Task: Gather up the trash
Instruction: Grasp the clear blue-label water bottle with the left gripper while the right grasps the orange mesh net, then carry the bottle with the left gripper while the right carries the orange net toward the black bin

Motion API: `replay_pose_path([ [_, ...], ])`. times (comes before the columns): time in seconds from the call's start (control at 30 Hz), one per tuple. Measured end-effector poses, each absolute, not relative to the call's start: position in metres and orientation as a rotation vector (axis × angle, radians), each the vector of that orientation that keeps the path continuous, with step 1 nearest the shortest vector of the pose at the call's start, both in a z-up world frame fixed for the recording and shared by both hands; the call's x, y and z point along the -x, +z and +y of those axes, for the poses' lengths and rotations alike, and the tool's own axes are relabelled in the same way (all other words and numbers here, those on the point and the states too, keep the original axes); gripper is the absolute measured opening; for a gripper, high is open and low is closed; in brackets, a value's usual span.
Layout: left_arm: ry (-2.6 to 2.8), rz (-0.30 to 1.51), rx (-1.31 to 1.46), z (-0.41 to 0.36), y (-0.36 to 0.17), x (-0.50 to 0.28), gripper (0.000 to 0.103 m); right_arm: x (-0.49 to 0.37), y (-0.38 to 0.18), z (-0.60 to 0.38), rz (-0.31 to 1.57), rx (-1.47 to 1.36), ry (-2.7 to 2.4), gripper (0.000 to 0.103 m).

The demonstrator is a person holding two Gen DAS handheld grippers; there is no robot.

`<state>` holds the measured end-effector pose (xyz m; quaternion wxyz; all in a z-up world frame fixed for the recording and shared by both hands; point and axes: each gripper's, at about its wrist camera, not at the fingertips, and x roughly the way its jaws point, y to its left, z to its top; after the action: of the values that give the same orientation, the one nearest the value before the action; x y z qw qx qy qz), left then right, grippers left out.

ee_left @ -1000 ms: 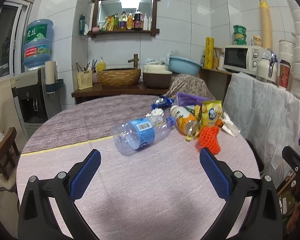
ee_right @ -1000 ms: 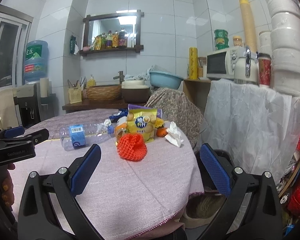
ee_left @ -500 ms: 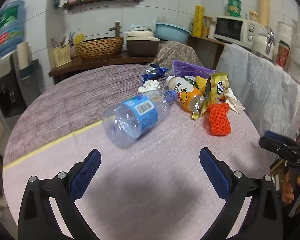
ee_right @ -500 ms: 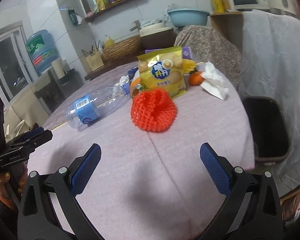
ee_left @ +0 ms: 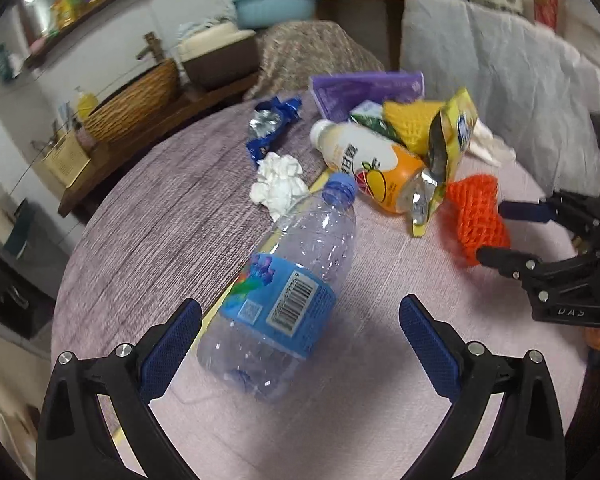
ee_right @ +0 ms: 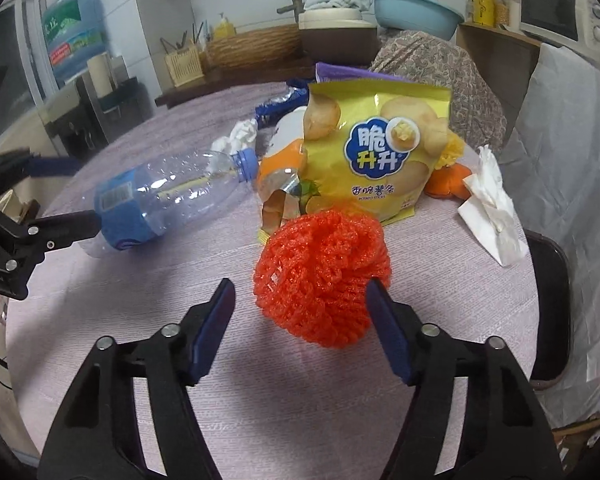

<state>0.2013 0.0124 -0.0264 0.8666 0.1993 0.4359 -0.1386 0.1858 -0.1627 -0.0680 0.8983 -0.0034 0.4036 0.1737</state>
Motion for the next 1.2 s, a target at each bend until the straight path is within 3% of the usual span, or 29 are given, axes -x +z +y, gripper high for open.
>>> replay_pose_path([
  [0.2,-0.300,1.026,-0.578,-0.001,-0.048,-0.232,0.098,-0.192,-0.074,-0.158,0.846,0.024,0.350,0.057],
  [0.33,-0.297,1.100,-0.653,-0.006,-0.062,-0.247,0.097,-0.194,-0.078,-0.153,0.874,0.022,0.374,0.037],
  [0.53,-0.276,1.124,-0.659,-0.002,-0.068,-0.252,0.080,-0.197,-0.082,-0.156,0.883,-0.007,0.402,0.026],
  [0.87,-0.281,1.106,-0.620,0.001,-0.067,-0.245,0.075,-0.185,-0.084,-0.156,0.862,-0.010,0.427,0.021],
  [1.2,-0.282,0.961,-0.400,0.026,-0.044,-0.209,0.071,-0.162,-0.079,-0.160,0.827,-0.030,0.499,0.013],
])
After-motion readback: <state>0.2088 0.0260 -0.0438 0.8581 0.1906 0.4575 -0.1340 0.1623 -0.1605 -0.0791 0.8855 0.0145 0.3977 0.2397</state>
